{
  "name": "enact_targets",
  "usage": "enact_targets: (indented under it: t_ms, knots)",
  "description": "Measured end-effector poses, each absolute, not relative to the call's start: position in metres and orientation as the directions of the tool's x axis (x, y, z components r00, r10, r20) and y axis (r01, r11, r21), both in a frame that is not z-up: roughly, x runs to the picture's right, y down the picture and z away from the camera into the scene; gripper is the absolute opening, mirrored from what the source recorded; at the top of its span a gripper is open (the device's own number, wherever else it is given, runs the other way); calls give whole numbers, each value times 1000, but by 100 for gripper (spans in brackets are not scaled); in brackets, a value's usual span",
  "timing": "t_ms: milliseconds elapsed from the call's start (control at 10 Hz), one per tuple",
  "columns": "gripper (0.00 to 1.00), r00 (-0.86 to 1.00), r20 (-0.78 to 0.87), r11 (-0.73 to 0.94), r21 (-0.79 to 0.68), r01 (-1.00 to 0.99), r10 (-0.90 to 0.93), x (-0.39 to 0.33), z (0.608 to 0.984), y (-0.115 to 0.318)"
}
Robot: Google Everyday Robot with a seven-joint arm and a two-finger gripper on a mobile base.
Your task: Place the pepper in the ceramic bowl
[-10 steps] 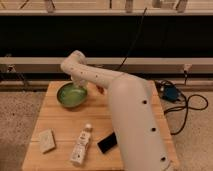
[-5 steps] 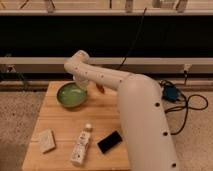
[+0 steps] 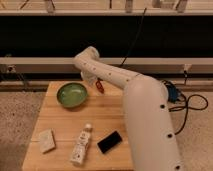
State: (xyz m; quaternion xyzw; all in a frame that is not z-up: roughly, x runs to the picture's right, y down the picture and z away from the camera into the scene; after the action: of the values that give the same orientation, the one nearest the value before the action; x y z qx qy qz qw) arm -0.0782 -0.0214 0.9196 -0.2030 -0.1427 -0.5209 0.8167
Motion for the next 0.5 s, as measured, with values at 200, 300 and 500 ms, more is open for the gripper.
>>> enact_targets:
  t_ms: [200, 300, 500]
  knots:
    - [74, 391, 467, 350, -176, 920, -793, -77, 929, -24]
    - [79, 377, 476, 336, -173, 926, -795, -74, 935, -25]
    - [80, 342, 494, 300, -165, 940, -800, -71, 946, -26]
